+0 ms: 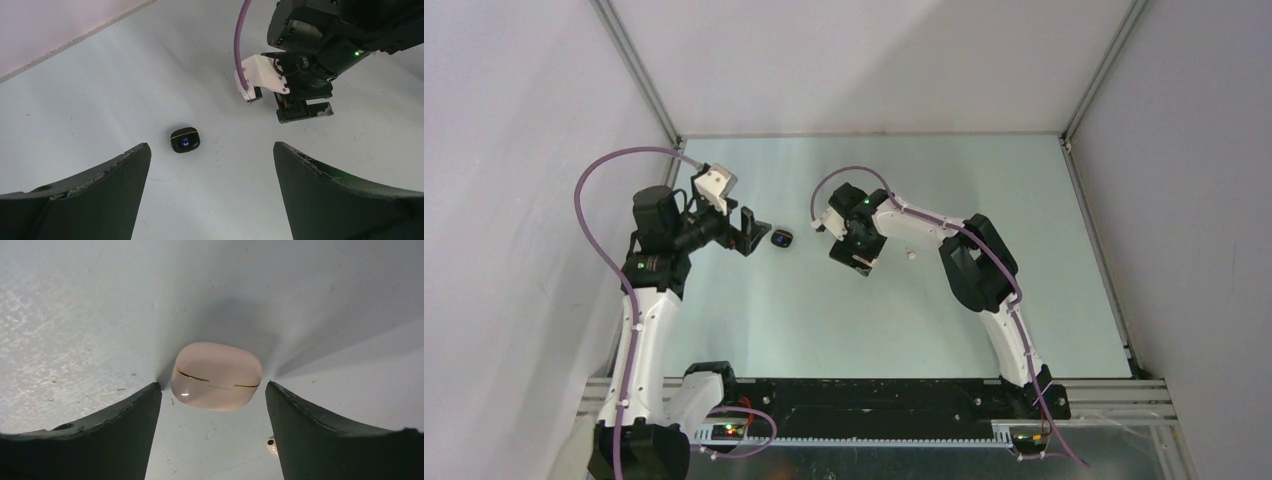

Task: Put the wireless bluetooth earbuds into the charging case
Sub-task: Pick up the charging case at the center of the board.

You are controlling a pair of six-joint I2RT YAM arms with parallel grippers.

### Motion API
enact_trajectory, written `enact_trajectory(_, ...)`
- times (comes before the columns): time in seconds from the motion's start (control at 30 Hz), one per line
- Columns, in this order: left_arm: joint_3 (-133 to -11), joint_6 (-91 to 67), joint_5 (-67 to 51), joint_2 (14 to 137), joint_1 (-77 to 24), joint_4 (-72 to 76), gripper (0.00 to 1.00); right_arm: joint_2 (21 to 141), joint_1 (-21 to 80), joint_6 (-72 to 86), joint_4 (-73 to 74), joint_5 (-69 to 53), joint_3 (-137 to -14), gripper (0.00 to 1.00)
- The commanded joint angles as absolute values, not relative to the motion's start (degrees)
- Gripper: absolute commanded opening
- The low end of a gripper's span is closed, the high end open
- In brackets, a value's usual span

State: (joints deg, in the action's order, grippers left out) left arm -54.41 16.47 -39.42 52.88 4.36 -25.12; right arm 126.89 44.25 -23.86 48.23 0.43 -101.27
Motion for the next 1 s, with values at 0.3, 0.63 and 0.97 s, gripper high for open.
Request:
enact_trajectory(0.3,-53.65,15.45,-40.91,52.89,4.19,-23.04,1.0,123.22,43.78,-23.21,45.51,-0.97,-100.36,0.84)
enact_trajectory(0.63,-53.54,14.95,-41.38,53.31,4.16,-22.68,0.99,122.87,45.12,-21.9,44.14,-1.35,-100.91,0.59)
enact_trajectory(0.97,-52.3,13.5,-48.82,54.71,4.09,-20.96,0.99,112.15,37.64,-25.14,50.38,-31.01,-101.01,0.47)
